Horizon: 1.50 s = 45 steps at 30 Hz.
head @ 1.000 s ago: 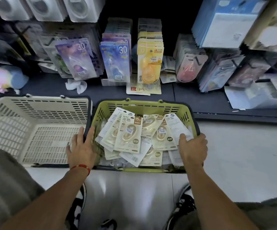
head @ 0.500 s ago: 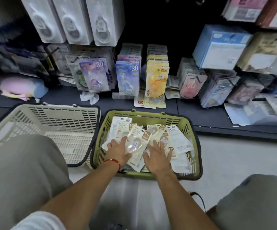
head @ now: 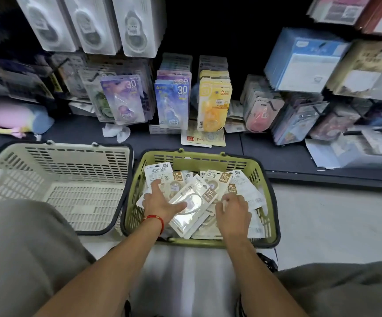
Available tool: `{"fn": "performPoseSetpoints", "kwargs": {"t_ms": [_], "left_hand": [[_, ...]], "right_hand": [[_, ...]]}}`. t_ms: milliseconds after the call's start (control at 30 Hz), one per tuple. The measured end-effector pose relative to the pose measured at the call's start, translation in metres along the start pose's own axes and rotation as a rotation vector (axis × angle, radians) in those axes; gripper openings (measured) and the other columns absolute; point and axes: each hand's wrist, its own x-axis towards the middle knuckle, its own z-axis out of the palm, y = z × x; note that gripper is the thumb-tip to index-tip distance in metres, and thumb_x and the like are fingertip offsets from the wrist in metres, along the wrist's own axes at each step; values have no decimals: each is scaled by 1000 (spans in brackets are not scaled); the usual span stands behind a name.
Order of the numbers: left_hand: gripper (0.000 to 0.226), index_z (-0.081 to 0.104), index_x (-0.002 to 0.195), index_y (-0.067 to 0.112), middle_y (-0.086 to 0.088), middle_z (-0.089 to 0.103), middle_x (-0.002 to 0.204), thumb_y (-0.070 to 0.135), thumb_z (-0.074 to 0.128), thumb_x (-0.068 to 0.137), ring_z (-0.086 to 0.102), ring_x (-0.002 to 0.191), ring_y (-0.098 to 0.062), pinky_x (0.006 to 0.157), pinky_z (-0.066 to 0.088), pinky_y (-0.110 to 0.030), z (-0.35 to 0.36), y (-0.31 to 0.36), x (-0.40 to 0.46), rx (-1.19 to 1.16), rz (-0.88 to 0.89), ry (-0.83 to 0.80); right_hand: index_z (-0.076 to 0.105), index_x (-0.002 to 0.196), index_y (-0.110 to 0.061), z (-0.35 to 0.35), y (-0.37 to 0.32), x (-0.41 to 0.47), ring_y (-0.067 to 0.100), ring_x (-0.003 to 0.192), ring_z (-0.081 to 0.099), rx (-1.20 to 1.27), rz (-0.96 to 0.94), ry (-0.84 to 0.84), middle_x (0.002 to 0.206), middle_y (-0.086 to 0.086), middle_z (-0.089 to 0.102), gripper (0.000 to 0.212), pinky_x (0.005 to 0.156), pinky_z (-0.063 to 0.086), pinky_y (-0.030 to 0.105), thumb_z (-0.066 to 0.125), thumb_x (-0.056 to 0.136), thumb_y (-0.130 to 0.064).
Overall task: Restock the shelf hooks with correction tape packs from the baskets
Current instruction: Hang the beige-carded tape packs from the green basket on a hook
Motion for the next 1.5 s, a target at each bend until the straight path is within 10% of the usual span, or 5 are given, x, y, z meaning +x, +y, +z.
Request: {"fn": "performPoseSetpoints", "kwargs": {"t_ms": [433, 667, 933, 1267, 1500], "left_hand": [[44, 62, 119, 23, 9, 79, 108, 16, 86, 84, 74, 102, -14, 83, 61, -36, -16, -11, 19, -373, -61, -169], [29, 60, 114, 35, 18, 78, 98, 26, 77, 91, 77, 84, -4, 62, 60, -24, -34, -9, 23, -607, -47, -8], [45, 44, 136, 24, 6, 66, 129, 37, 68, 100, 64, 118, -21, 100, 53, -43, -9, 14, 5, -594, -36, -37], [67, 47, 129, 29, 4, 77, 116, 26, 91, 79, 78, 98, -17, 73, 65, -41, 2, 9, -9, -792, -89, -109], [57, 53, 126, 30, 7, 80, 106, 19, 87, 82, 79, 92, -18, 71, 64, -52, -10, 6, -6, -890, -121, -94]], "right_hand": [[55, 139, -17, 30, -30, 74, 31, 136, 36, -249, 120, -342, 148, 6, 44, 67, 105, 32, 50, 73, 88, -57], [63, 93, -26, 11, -23, 82, 29, 114, 60, 292, 306, -211, 85, -9, 61, 5, 107, 35, 44, 68, 94, -29], [68, 118, -19, -20, -20, 60, 20, 101, 72, 1151, 432, -108, 113, 2, 74, 19, 82, 63, 37, 66, 100, -12], [68, 103, -29, 2, -36, 19, 5, 82, 71, 502, 41, -202, 92, -14, 73, 7, 66, 50, 14, 69, 97, -31], [43, 144, -10, -2, 2, 36, 36, 136, 40, -156, 222, -266, 143, 16, 45, 72, 107, 41, 52, 65, 94, -59]]}}
